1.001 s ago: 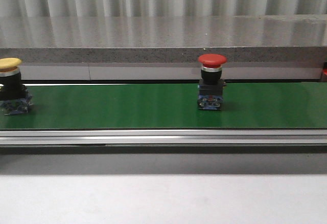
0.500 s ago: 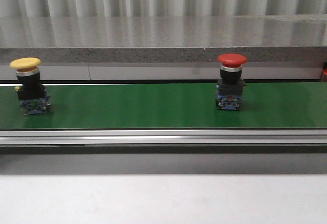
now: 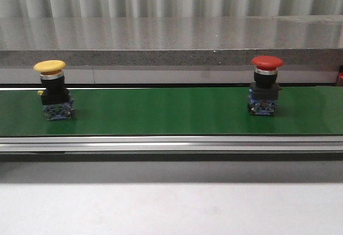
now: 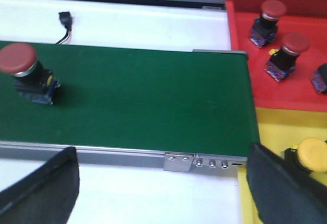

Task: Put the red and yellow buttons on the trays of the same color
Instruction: 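Set the yellow button on the belt and open the left gripper, then lower the right gripper onto the red button at the belt end, then carry the red button into the red tray and open the right gripper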

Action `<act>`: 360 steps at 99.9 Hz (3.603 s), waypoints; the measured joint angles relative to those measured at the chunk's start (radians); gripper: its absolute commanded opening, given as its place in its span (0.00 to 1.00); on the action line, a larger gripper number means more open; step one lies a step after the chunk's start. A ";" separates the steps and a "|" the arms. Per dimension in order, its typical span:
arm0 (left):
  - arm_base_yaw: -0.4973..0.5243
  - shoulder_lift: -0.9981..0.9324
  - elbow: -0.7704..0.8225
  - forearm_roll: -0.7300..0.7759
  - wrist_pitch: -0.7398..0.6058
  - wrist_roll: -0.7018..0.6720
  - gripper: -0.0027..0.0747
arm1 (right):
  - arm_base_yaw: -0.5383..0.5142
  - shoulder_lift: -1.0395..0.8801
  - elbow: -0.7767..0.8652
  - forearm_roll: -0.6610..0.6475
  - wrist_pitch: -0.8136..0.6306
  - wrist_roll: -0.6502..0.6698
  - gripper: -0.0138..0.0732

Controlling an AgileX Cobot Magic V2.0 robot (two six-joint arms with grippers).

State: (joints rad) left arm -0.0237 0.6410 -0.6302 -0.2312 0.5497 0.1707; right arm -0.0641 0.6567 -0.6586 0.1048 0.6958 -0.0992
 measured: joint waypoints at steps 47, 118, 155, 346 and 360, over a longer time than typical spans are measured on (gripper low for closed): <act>0.000 0.000 0.000 0.000 0.000 0.000 0.01 | 0.154 0.447 -0.201 0.002 0.050 -0.013 0.91; 0.000 0.000 0.000 0.000 0.000 0.000 0.01 | 0.178 0.808 -0.389 0.014 0.074 -0.031 0.86; 0.000 0.000 0.000 0.000 0.002 0.000 0.01 | 0.168 0.879 -0.461 0.014 0.074 -0.034 0.30; 0.000 0.000 0.000 0.000 0.004 0.000 0.01 | -0.458 1.652 -1.411 -0.011 0.248 -0.003 0.34; 0.000 0.000 0.000 0.000 0.004 0.000 0.01 | -0.460 1.658 -1.411 -0.013 0.252 -0.003 0.55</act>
State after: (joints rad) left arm -0.0237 0.6410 -0.6302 -0.2312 0.5533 0.1707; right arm -0.5243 2.3148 -2.0693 0.0918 0.9480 -0.1019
